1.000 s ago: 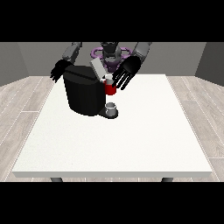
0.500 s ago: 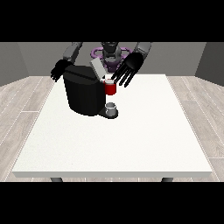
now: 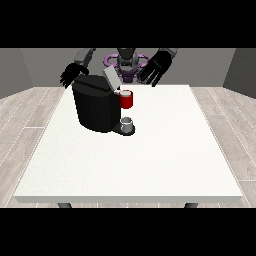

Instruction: Insert the coffee pod into the coffee machine and close the lid

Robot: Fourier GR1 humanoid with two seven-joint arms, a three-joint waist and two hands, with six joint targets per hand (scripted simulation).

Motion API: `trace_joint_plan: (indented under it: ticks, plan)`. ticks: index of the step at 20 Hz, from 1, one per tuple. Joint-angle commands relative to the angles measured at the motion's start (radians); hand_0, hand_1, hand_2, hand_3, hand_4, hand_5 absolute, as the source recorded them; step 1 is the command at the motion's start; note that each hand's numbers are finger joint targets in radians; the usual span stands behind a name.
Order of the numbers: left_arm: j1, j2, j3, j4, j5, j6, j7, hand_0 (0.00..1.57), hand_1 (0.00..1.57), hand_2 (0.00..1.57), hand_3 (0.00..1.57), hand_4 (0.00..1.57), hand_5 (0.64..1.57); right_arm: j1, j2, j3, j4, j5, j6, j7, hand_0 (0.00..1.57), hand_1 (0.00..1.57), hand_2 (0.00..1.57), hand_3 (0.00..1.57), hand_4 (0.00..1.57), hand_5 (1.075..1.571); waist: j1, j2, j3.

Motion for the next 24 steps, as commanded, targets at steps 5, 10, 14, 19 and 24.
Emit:
trace_joint_plan:
  ticks: [5, 10, 14, 19, 24]
  plan:
    - [0.17, -0.185, 0.213, -0.01, 0.272, 0.033, -0.047, 0.0, 0.0, 0.0, 0.0, 0.26, 1.571, 0.113, -0.011, -0.039, 0.007, -0.033, 0.01, -0.008, 0.0, 0.0, 0.0, 0.0, 0.4, 1.571, 0.095, -0.163, -0.0018]
    - [0.307, -0.203, 0.228, -0.024, 0.323, -0.026, -0.067, 0.0, 0.0, 0.0, 0.0, 0.0, 1.571, 0.174, -0.07, -0.028, -0.013, -0.004, 0.049, -0.018, 0.0, 0.0, 0.0, 0.0, 0.36, 1.571, 0.179, -0.287, -0.0006]
    - [0.37, -0.272, 0.267, -0.029, 0.391, -0.015, -0.076, 0.0, 0.0, 0.0, 0.0, 0.14, 1.571, 0.119, -0.08, 0.004, -0.087, -0.036, 0.107, 0.055, 0.0, 0.0, 0.0, 0.0, 0.37, 1.571, 0.19, -0.329, -0.0007]
    - [0.447, -0.276, 0.266, -0.058, 0.427, -0.057, -0.06, 0.0, 0.0, 0.0, 0.0, 0.0, 1.571, 0.066, -0.13, 0.029, -0.157, -0.022, 0.139, 0.144, 0.0, 0.0, 0.0, 0.0, 0.0, 1.571, 0.231, -0.37, -0.0003]
    - [0.512, -0.328, 0.258, -0.14, 0.477, -0.047, -0.046, 0.0, 0.0, 0.0, 0.0, 0.0, 1.571, 0.06, -0.146, 0.04, -0.177, -0.032, 0.185, 0.155, 0.0, 0.0, 0.0, 0.0, 0.0, 1.571, 0.268, -0.356, 0.0001]
